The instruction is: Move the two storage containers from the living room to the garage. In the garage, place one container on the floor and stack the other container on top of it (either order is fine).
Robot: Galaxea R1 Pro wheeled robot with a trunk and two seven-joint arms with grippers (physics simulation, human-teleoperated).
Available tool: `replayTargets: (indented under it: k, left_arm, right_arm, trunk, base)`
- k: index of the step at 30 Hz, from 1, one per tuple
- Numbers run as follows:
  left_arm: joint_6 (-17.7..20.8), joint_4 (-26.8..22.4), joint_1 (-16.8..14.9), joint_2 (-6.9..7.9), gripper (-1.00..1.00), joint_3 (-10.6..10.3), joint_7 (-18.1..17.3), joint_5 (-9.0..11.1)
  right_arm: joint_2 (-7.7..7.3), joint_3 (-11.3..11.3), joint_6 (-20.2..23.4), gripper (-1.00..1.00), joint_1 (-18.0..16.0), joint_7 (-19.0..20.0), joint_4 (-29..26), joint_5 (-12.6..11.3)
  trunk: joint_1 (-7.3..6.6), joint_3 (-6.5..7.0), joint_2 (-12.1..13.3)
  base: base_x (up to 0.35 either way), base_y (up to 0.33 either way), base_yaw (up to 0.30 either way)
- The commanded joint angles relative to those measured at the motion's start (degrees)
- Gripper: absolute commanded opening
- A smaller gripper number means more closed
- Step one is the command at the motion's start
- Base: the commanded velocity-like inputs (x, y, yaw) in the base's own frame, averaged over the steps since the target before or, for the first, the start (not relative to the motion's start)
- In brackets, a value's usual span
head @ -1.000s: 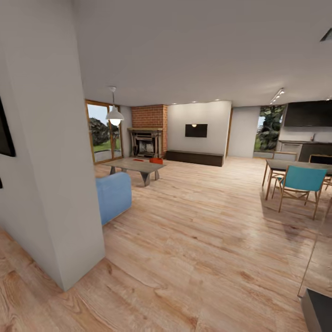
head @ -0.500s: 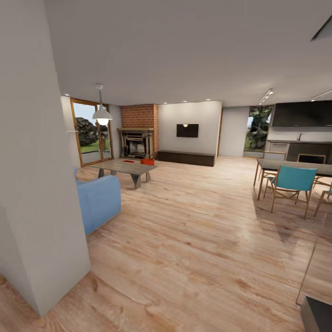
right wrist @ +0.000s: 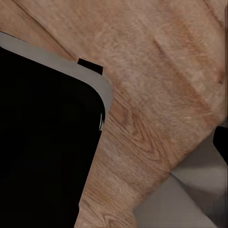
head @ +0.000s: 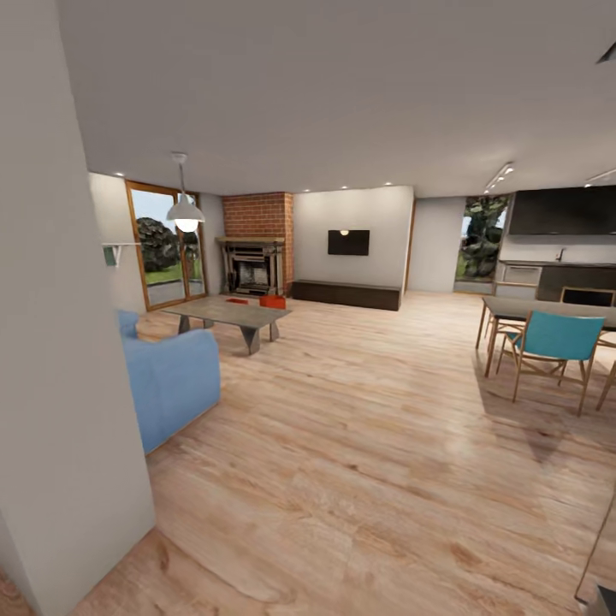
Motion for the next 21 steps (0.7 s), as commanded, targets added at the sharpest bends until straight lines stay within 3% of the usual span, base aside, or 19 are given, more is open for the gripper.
replayTargets:
  k: [1, 21]
  left_arm:
    - [-0.11, -0.05, 0.02, -0.01, 1.0, 0.0, 0.06, 0.33]
    - [0.02, -0.05, 0.03, -0.01, 1.0, 0.0, 0.06, 0.34]
  right_arm:
    - [0.03, 0.5, -0.38, 1.0, -0.07, -0.03, 0.18, -0.59]
    - [0.03, 0.51, -0.27, 1.0, -0.07, 0.04, 0.18, -0.59]
  trunk:
    - [0.04, -0.06, -0.03]
    - [0.04, -0.06, -0.03]
  base:
    - [0.325, 0.0, 0.0]
    - [0.325, 0.0, 0.0]
